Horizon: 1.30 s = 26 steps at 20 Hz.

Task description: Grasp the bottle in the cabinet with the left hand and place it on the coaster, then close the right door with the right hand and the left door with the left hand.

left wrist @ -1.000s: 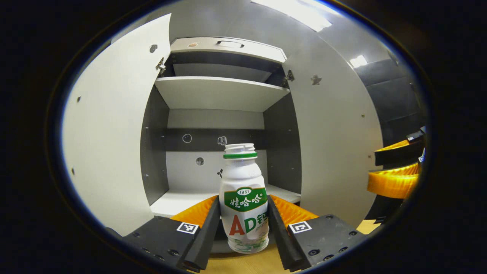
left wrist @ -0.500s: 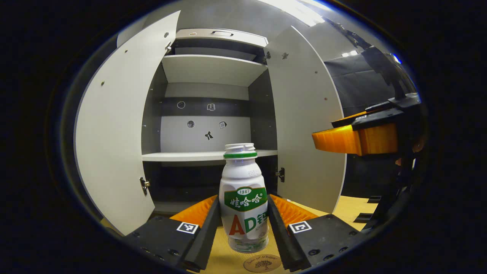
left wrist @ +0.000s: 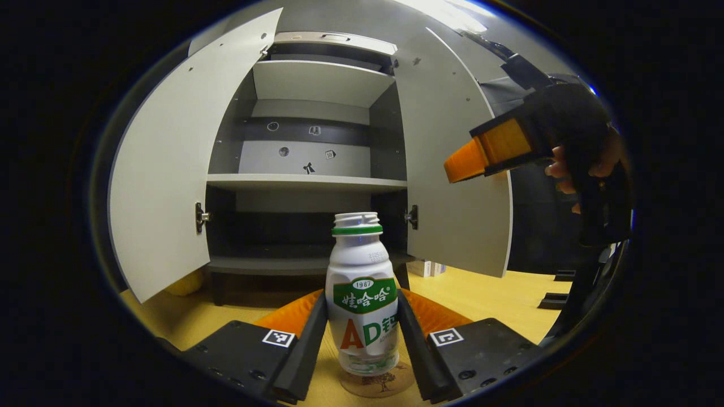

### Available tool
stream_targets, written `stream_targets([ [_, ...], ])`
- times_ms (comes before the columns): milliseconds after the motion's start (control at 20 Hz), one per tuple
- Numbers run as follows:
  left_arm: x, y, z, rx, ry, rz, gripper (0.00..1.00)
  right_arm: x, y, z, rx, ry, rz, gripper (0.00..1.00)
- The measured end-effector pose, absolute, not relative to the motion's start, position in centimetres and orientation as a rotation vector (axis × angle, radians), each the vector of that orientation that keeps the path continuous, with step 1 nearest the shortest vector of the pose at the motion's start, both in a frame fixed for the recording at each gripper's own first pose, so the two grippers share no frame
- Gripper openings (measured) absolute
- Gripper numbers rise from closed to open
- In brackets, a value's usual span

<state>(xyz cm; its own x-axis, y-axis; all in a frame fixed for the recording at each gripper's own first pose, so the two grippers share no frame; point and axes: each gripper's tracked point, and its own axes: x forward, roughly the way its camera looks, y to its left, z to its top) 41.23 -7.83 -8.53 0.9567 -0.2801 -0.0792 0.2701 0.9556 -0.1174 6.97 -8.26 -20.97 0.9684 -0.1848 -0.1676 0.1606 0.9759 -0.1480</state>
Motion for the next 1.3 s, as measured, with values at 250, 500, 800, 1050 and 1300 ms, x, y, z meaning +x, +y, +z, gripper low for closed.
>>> stream_targets([
  [250, 41.5, -7.8, -9.2, -0.084, 0.102, -0.286, 0.72, 7.3, -7.7, -22.3, -0.124, 0.183, -0.136, 0.98],
  [500, 41.4, -7.7, -9.1, -0.045, 0.072, -0.280, 0.72, 7.0, -8.0, -23.6, -0.089, 0.202, -0.128, 0.98],
  [800, 41.3, -8.0, -9.3, -0.014, 0.055, -0.270, 0.81, 6.5, -8.4, -24.0, -0.105, 0.223, -0.127, 0.98],
  [1050, 41.7, -7.3, -7.6, -0.030, 0.043, -0.234, 0.96, 6.1, -8.4, -22.2, -0.120, 0.195, -0.121, 0.98],
  [1300, 41.7, -6.2, -2.8, -0.042, 0.018, -0.234, 0.95, 5.0, -7.6, -19.1, -0.113, 0.184, -0.095, 0.98],
])
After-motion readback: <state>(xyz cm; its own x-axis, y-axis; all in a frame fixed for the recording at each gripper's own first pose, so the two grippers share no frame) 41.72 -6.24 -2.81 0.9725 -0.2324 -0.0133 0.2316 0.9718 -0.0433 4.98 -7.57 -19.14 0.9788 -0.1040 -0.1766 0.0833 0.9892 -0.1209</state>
